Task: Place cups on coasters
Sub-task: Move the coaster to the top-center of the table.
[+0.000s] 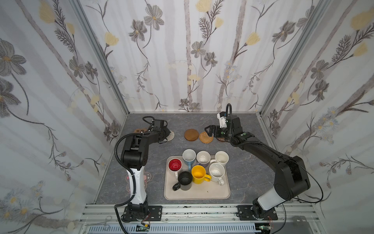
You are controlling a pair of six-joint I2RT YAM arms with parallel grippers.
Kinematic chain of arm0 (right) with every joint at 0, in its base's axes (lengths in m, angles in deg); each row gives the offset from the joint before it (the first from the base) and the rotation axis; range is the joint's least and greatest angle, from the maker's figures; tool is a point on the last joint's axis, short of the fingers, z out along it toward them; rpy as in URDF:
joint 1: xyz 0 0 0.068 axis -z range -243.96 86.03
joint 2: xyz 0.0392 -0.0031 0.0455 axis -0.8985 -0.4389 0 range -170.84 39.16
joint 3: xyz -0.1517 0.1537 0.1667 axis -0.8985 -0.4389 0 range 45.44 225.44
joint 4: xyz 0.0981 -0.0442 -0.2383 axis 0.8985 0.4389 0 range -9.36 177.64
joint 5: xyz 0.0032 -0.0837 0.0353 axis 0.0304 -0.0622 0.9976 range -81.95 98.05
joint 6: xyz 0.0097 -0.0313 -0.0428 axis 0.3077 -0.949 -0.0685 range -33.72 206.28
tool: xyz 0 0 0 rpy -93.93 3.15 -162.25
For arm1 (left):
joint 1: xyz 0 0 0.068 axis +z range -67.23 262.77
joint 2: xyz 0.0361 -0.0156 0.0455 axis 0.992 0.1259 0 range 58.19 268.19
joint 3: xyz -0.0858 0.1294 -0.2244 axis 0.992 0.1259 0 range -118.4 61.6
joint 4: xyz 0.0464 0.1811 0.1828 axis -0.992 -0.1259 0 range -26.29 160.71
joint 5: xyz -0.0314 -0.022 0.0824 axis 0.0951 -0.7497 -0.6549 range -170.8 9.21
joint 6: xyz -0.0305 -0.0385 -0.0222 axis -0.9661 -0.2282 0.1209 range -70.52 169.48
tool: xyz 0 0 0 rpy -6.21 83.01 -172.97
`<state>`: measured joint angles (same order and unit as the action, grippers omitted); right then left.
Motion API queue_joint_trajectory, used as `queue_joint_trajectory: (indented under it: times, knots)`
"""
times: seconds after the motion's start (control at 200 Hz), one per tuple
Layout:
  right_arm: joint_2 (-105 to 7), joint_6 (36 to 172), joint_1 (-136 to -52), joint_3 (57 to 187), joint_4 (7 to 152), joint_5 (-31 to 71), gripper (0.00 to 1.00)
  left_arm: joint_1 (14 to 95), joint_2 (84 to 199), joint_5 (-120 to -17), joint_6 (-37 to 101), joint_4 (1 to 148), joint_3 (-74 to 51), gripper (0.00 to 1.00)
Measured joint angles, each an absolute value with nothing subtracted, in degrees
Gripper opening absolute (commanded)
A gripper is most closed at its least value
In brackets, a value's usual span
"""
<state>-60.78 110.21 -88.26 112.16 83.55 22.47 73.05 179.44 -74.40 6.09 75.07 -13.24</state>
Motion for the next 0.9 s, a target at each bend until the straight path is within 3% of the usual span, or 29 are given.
queue_joint_trajectory:
  times: [0.415,0.615,0.899]
  knots:
    - [-60.78,110.18,-88.22,112.66,83.90,22.51,1.00,67.83,182.11,-72.30,5.50,74.69,-17.46,0.19]
    - [-60.76,110.18,-88.22,113.14,85.28,22.51,1.00,67.50,182.20,-71.04,5.06,72.36,-19.69,0.40]
    - [-60.76,110.18,-88.22,115.35,86.90,22.47,1.00,67.57,180.62,-70.66,5.58,66.83,-26.51,0.50]
